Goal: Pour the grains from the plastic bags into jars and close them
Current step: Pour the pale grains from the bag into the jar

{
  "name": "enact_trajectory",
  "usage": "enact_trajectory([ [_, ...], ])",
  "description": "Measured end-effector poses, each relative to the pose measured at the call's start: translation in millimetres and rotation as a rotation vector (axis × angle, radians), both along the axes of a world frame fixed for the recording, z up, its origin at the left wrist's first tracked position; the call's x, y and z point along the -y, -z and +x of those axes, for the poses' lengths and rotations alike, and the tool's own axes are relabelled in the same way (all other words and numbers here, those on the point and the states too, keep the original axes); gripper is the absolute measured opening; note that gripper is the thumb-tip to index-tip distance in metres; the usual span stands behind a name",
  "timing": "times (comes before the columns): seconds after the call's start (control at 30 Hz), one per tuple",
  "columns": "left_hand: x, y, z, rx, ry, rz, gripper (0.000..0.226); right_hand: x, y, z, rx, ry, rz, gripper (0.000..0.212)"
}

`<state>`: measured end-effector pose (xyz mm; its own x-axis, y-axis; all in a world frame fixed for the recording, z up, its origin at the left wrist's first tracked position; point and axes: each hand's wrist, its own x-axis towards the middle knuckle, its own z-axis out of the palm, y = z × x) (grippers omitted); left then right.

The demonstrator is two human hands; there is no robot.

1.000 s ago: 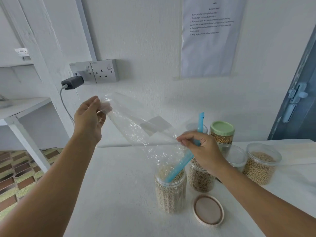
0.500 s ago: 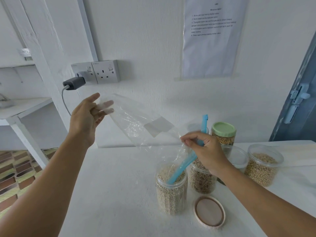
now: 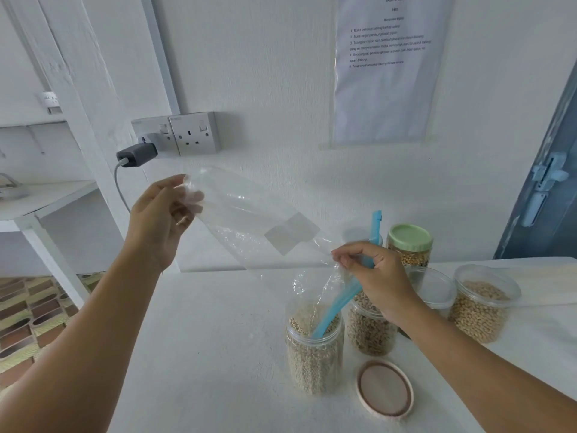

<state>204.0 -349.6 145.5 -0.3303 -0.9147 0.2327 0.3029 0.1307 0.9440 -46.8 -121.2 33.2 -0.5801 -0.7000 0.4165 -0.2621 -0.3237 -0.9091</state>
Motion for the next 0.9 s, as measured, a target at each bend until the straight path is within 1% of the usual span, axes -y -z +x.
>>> enact_trajectory([
  [0.07,4.2,1.0,4.7,0.002,-0.016,0.058,0.025,-0.6,-1.4,0.5,0.0,-0.007,-0.005,0.023],
  [0.1,5.9,1.2,7.4,0.03,0.001,0.09,0.023,-0.7,-1.7,0.4,-0.012,-0.011,-0.004,0.025],
  [0.13,7.5,1.9,11.7,0.085,0.044,0.129,0.028,-0.6,-2.0,0.4,-0.028,-0.012,-0.004,0.028],
  [0.17,9.8,3.0,16.7,0.18,0.102,0.162,0.044,-0.4,-2.2,0.5,-0.039,-0.016,-0.003,0.03],
  [0.23,12.8,1.8,23.6,0.472,0.207,0.165,0.083,0.2,-2.6,0.7,-0.053,-0.025,-0.003,0.034],
  [0.27,13.0,1.7,25.3,0.608,0.256,0.127,0.091,0.6,-2.7,0.7,-0.061,-0.028,-0.001,0.035],
  [0.3,12.4,1.4,26.2,0.691,0.284,0.092,0.089,1.1,-2.5,0.3,-0.071,-0.027,0.002,0.037],
  [0.33,12.9,1.4,26.5,0.725,0.29,0.065,0.086,1.5,-1.7,-0.3,-0.08,-0.024,0.004,0.038],
  [0.4,20.1,2.1,25.9,0.685,0.288,0.051,0.094,1.6,-0.2,-1.4,-0.089,-0.014,0.004,0.04],
  [0.43,22.8,2.2,25.1,0.648,0.291,0.055,0.09,1.4,0.4,-1.5,-0.087,-0.01,0.002,0.04],
  [0.5,26.1,2.2,23.8,0.59,0.25,0.03,0.062,1.2,0.7,-1.0,-0.077,-0.011,-0.004,0.039],
  [0.53,27.4,2.1,22.8,0.571,0.207,0.012,0.053,1.3,0.5,-0.3,-0.075,-0.017,-0.005,0.039],
  [0.6,25.2,-1.6,19.8,0.534,0.158,-0.01,0.046,1.9,-0.2,0.9,-0.084,-0.03,-0.004,0.039],
  [0.7,24.4,-8.9,14.7,0.55,0.146,-0.034,0.05,2.4,-0.8,0.0,-0.1,-0.023,0.0,0.041],
  [0.8,24.8,-10.6,11.9,0.504,0.102,-0.081,0.053,1.9,-0.4,-1.3,-0.101,-0.01,0.002,0.037],
  [0.9,20.4,-6.6,9.5,0.504,0.128,-0.213,0.074,1.3,1.1,-0.8,-0.118,-0.007,0.008,0.037],
])
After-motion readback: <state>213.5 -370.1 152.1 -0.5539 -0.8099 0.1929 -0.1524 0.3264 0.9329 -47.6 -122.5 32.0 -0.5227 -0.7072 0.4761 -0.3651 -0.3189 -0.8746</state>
